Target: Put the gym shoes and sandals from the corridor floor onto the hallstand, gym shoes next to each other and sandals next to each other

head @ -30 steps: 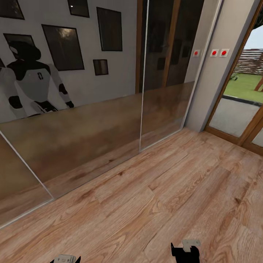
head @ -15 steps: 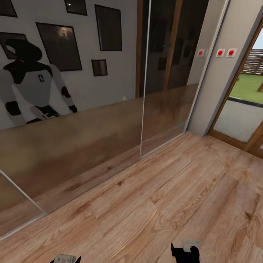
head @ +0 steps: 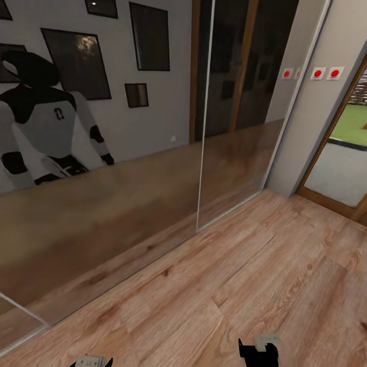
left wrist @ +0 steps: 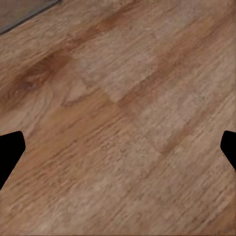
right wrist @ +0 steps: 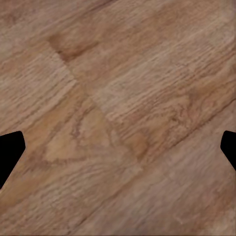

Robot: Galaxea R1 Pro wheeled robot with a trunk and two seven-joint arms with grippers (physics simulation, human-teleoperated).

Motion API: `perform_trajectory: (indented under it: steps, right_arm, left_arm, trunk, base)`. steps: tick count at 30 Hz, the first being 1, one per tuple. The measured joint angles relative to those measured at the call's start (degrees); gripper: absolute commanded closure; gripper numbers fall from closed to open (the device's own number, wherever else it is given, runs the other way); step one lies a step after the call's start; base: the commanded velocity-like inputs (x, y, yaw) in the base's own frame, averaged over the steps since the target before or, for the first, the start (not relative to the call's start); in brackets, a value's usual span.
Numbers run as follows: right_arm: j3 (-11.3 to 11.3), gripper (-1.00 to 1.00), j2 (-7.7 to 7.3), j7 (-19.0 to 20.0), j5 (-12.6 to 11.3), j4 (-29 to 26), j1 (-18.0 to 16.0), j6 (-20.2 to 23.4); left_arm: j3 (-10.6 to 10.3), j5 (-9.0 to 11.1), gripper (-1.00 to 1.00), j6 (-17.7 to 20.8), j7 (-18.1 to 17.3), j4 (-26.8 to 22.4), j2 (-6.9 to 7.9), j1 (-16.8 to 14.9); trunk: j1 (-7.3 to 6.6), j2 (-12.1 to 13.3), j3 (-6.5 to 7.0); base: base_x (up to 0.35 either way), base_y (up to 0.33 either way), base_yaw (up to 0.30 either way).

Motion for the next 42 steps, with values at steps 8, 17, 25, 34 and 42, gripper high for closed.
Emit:
perform_trajectory:
  steps: [8, 17, 25, 34, 42]
  right_arm:
    - [0.0, -1.0, 0.03, 0.0, 0.0, 0.0, 0.01, 0.0]
    - [0.0, -1.0, 0.07, -0.04, -0.07, -0.01, 0.05, -0.01]
    - [0.0, -1.0, 0.07, 0.04, -0.14, -0.01, 0.02, -0.01]
    - [0.0, -1.0, 0.07, 0.06, -0.15, -0.01, 0.04, -0.01]
    - [0.0, -1.0, 0.07, 0.06, -0.16, -0.01, 0.02, -0.01]
  left_arm:
    - [-0.18, 0.0, -1.0, 0.0, 0.0, 0.0, -0.07, 0.0]
    - [-0.28, 0.0, -1.0, 0.0, -0.01, 0.02, -0.09, -0.01]
    - [-0.29, 0.0, -1.0, 0.0, -0.01, 0.03, -0.12, -0.02]
    - [-0.29, 0.0, -1.0, 0.0, -0.01, 0.03, -0.17, -0.02]
    - [-0.3, 0.0, -1.0, 0.0, -0.01, 0.03, -0.26, -0.02]
  trunk:
    - [0.0, 0.0, 0.0]
    - [0.0, 0.0, 0.0]
    - [0.0, 0.0, 0.0]
    - [0.01, 0.0, 0.16]
    - [0.01, 0.0, 0.41]
  base:
    - [0.338, -0.001, 0.0]
    - [0.328, -0.065, -0.022]
    - [0.3, -0.132, -0.216]
    - [0.288, -0.156, -0.284]
    - [0.266, -0.179, -0.294]
